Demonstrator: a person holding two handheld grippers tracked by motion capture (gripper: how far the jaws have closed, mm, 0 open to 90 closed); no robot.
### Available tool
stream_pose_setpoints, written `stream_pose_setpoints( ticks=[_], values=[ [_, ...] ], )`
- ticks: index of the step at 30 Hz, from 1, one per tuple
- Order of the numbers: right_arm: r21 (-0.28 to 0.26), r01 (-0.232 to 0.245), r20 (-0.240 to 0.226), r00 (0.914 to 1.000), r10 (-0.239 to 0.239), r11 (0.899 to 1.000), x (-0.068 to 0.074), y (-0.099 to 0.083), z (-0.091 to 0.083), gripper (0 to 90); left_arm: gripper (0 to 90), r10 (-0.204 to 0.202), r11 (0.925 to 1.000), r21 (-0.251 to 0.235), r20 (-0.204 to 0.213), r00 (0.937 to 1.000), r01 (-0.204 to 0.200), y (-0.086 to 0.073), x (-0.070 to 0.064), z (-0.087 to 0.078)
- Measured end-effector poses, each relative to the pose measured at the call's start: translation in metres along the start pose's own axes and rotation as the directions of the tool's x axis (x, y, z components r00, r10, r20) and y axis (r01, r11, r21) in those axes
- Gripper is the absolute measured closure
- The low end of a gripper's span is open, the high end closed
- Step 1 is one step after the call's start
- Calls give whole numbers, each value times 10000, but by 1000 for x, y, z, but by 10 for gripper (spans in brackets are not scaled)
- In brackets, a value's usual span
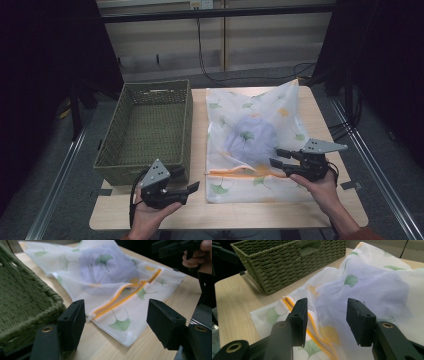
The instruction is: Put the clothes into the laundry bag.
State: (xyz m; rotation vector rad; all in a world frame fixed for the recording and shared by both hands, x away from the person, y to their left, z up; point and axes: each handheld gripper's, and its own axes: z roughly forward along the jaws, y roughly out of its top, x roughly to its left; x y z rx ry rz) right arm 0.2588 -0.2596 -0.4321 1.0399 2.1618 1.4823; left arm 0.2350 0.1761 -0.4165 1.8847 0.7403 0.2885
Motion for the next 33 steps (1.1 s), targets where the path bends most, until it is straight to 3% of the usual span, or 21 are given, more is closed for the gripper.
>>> stream_pose_setpoints(
  ticks=[9, 15, 20, 22, 25, 33],
  values=[
    [-250, -54, 402, 9992, 64, 9997, 0, -9, -18, 494, 293, -303, 9988, -416, -668, 9973, 275, -8, 12, -27],
    [-288, -474, 990, 9938, 500, 9985, -3, -22, -33, 485, 277, -496, 9967, -707, -1231, 9912, 410, -17, 19, -48],
    [-685, -697, 1476, 9859, 792, 9952, -5, -27, -50, 481, 270, -711, 9953, -768, -1674, 9833, 589, -25, 26, -58],
    [-709, -761, 1669, 9821, 870, 9946, -6, -31, -56, 475, 264, -893, 9928, -959, -2011, 9755, 711, -29, 29, -64],
    [-827, -832, 1824, 9784, 971, 9931, -8, -35, -64, 465, 247, -1173, 9886, -1176, -2127, 9700, 938, -32, 33, -71],
    [-1074, -1204, 2405, 9600, 1433, 9869, -12, -48, -87, 432, 258, -1184, 9888, -1170, -2377, 9641, 926, -44, 38, -82]
  ],
)
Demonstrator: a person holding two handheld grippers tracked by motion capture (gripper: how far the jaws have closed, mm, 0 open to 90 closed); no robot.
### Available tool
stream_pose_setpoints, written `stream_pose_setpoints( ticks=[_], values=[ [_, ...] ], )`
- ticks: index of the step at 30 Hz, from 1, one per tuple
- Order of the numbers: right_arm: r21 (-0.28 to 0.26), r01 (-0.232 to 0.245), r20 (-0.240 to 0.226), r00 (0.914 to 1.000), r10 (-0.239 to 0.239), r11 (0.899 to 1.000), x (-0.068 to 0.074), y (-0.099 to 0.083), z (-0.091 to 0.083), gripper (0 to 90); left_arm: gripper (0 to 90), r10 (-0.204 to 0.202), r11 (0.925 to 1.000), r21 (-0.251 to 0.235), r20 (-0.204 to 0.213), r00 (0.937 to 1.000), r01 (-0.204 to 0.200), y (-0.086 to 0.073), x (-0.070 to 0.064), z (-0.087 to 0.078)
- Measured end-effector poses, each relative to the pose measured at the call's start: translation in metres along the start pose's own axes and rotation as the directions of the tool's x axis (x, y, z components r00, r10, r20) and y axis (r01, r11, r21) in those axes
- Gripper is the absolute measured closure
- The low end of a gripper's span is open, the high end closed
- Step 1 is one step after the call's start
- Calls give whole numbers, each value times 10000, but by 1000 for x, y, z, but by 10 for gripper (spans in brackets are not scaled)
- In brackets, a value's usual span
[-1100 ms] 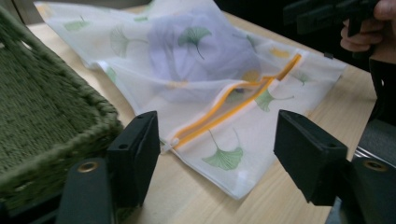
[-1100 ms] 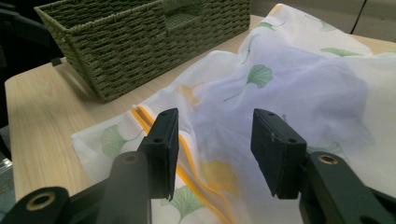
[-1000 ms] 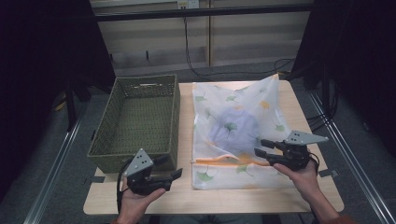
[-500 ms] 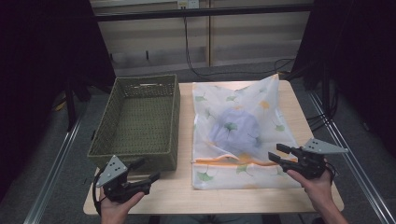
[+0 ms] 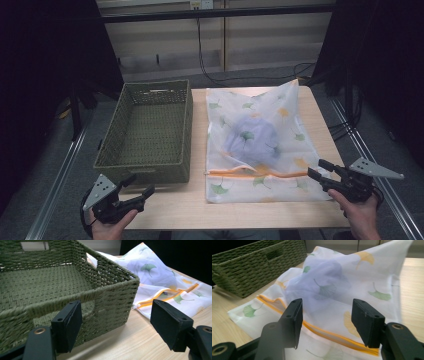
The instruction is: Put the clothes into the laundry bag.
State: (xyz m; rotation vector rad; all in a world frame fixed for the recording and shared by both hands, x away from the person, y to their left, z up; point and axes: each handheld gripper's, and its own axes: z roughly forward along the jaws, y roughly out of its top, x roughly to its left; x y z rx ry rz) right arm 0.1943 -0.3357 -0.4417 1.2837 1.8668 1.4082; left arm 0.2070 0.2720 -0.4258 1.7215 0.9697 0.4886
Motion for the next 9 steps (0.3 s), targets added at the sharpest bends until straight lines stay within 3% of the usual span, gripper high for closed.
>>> stream_pose_setpoints(
  ticks=[6, 9],
  values=[
    [73, -235, 207, 9995, 233, 9997, -5, -5, -7, 446, 283, -432, 9991, -44, -213, 9988, 432, -4, 7, -1],
    [136, -264, 308, 9992, 260, 9996, -8, -6, -3, 431, 291, -413, 9991, 56, -260, 9988, 414, -4, 7, 0]
  ],
)
